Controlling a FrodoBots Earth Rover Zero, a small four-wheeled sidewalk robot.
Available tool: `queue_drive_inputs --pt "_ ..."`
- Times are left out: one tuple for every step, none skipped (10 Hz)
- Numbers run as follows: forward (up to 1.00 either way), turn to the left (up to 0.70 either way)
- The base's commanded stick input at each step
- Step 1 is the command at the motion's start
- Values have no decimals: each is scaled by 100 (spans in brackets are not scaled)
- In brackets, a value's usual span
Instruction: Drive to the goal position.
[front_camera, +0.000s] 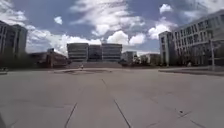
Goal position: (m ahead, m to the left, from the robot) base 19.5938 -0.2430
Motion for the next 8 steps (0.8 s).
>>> queue_drive_inputs --pt "100 3" --pt "100 3" --pt "100 3" --pt "100 3" --pt "100 3" --pt "100 3" --pt "100 3" --pt "100 3"
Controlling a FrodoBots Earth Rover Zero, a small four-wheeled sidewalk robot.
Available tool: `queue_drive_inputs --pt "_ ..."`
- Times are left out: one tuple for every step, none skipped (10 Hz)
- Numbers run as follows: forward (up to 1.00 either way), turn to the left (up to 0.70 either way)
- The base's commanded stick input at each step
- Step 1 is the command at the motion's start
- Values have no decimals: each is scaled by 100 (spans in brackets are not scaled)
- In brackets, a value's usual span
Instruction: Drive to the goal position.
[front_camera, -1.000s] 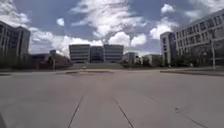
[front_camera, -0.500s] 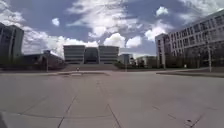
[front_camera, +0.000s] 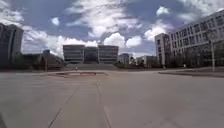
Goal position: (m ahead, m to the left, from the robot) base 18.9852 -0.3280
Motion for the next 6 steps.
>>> queue_drive_inputs --pt "100 3" --pt "100 3" --pt "100 3" --pt "100 3" --pt "100 3" --pt "100 3"
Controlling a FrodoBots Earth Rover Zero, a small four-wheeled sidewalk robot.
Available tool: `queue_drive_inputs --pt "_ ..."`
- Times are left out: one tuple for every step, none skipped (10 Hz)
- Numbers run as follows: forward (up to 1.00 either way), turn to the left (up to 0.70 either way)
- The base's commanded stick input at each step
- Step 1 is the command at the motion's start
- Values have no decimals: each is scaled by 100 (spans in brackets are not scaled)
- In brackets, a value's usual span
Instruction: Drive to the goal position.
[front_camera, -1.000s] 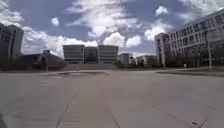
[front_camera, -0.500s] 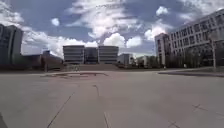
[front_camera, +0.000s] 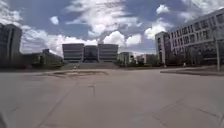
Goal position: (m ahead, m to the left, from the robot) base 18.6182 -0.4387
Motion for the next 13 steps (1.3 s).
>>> queue_drive_inputs --pt "100 3" --pt "100 3" --pt "100 3" --pt "100 3" --pt "100 3" --pt "100 3" --pt "100 3" --pt "100 3" --pt "100 3" --pt "100 3" --pt "100 3" --pt "100 3" --pt "100 3"
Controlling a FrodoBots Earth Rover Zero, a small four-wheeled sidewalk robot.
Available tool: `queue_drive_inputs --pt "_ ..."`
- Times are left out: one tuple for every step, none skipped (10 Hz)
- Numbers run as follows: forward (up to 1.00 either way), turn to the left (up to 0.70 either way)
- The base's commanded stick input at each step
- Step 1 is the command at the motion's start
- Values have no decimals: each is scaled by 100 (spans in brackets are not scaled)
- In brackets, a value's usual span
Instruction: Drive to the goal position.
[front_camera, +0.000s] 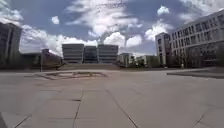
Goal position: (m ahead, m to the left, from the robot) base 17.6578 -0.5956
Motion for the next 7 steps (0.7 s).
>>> queue_drive_inputs --pt "100 3" --pt "100 3" --pt "100 3" --pt "100 3" --pt "100 3" --pt "100 3" --pt "100 3"
